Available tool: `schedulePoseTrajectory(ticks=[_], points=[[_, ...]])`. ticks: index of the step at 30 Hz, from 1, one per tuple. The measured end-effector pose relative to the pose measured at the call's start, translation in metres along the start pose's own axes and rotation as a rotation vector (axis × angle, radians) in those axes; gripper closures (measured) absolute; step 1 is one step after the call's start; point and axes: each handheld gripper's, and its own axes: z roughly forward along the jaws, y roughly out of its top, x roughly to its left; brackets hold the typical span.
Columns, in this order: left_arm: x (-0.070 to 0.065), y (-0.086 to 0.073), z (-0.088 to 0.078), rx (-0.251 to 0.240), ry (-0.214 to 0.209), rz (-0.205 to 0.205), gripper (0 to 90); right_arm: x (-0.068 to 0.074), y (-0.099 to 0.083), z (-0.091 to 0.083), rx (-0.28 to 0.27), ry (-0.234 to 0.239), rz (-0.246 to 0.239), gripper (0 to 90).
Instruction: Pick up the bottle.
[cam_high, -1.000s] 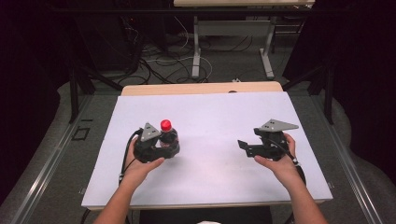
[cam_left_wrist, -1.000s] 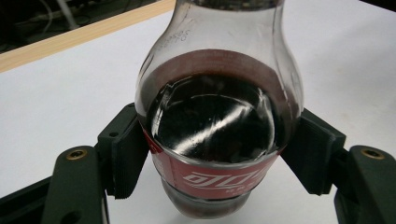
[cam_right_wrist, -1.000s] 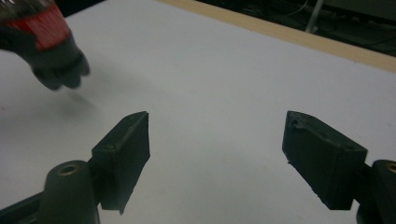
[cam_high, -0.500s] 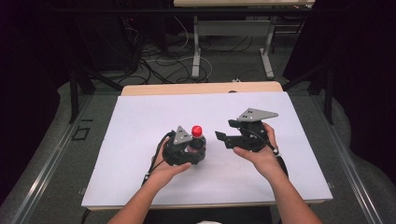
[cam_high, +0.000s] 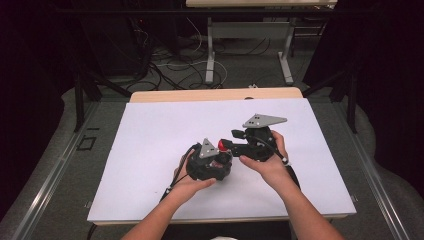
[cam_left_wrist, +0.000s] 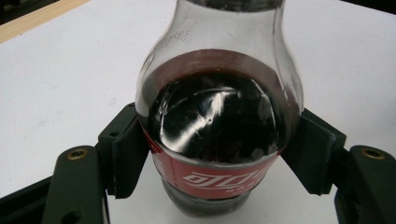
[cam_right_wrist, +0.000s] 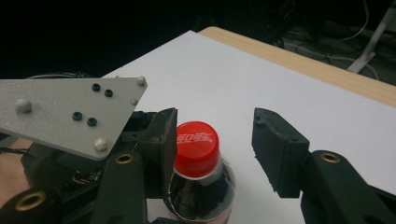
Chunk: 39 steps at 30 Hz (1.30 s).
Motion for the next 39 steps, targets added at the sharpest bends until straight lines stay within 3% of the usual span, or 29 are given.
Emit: schedulePoseTrajectory(ticks=[4, 7, 10, 17, 27, 33, 37, 39], points=[[-0.001, 0.001, -0.001, 0.015, -0.011, 0.006, 30.2, 0.001, 0.003, 0.003, 0.033, 0.006, 0.000, 52.3], [-0.003, 0.000, 0.002, -0.012, -0.001, -0.012, 30.2, 0.004, 0.007, 0.007, 0.056, 0.002, 0.001, 53.4], [-0.004, 0.000, 0.002, -0.002, 0.002, 0.007, 30.2, 0.004, 0.008, 0.008, 0.071, 0.007, 0.013, 54.6], [-0.005, 0.000, 0.003, -0.010, 0.015, -0.006, 30.1, 0.008, 0.010, 0.015, 0.133, 0.001, 0.017, 54.5], [-0.006, -0.001, 0.001, 0.000, 0.021, -0.018, 30.3, 0.014, 0.005, 0.022, 0.139, -0.024, -0.006, 60.9], [-0.005, -0.001, -0.003, 0.010, 0.008, 0.002, 30.6, 0.012, 0.007, 0.021, 0.140, 0.016, -0.031, 61.6], [-0.006, -0.002, -0.004, 0.007, 0.004, 0.012, 30.6, 0.009, 0.010, 0.021, 0.179, 0.067, -0.053, 61.8], [-0.005, -0.002, -0.006, 0.024, -0.021, 0.021, 30.7, 0.006, 0.011, 0.021, 0.195, 0.100, -0.069, 61.8]])
